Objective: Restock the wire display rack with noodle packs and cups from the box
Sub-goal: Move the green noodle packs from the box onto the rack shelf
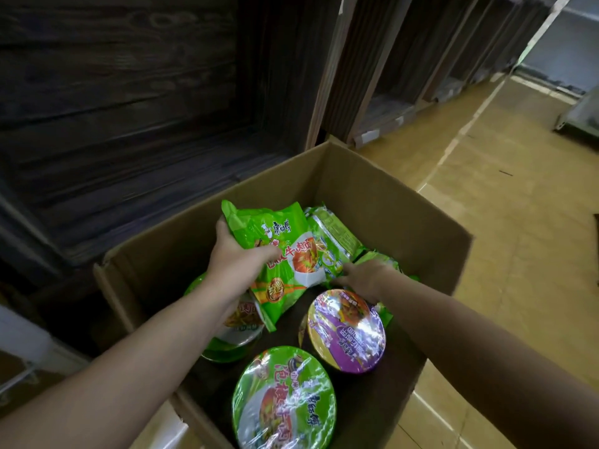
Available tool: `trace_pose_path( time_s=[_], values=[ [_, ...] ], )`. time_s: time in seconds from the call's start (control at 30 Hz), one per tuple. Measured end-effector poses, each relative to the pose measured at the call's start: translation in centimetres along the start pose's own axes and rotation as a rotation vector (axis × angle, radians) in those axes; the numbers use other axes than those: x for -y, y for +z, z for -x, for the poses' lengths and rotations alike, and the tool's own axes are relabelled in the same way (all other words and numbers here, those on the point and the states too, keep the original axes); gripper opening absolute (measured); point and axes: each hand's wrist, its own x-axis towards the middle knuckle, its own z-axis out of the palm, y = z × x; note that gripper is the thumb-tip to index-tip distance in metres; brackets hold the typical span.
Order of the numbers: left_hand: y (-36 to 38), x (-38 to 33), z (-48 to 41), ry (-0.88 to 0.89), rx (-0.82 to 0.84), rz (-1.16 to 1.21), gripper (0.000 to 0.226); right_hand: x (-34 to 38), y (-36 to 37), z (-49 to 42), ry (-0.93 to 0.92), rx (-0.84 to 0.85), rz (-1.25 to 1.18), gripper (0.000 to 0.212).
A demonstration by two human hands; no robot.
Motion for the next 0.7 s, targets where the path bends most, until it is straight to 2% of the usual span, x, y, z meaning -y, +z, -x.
trace_pose_path(
  time_s=[0.13,0.33,0.53,0.63,0.7],
  values=[
    [0.1,0.0,-0.2,-0.011,-0.007,-0.009,0.072,-0.3,0.5,-0.4,0.004,0.008,0.025,0.056],
    [0.3,-0.1,0.2,-0.018,0.004,-0.031,0.066,-0.2,1.1,0.6,0.006,0.024,0.049,0.058],
    [0.2,-0.2,0.0,-0.029,0.001,-0.022,0.068,-1.1,1.4,0.9,-0.022,-0.186,0.064,0.046],
    [0.2,0.0,-0.3,-0.027,0.001,-0.027,0.07,-2.5,1.8,1.3,0.011,-0.245,-0.127,0.048],
    [0.1,0.2,-0.5,-0.042,-0.012,-0.013,0.072,-3.8,1.7,1.8,0.044,-0.359,-0.339,0.049]
  ],
)
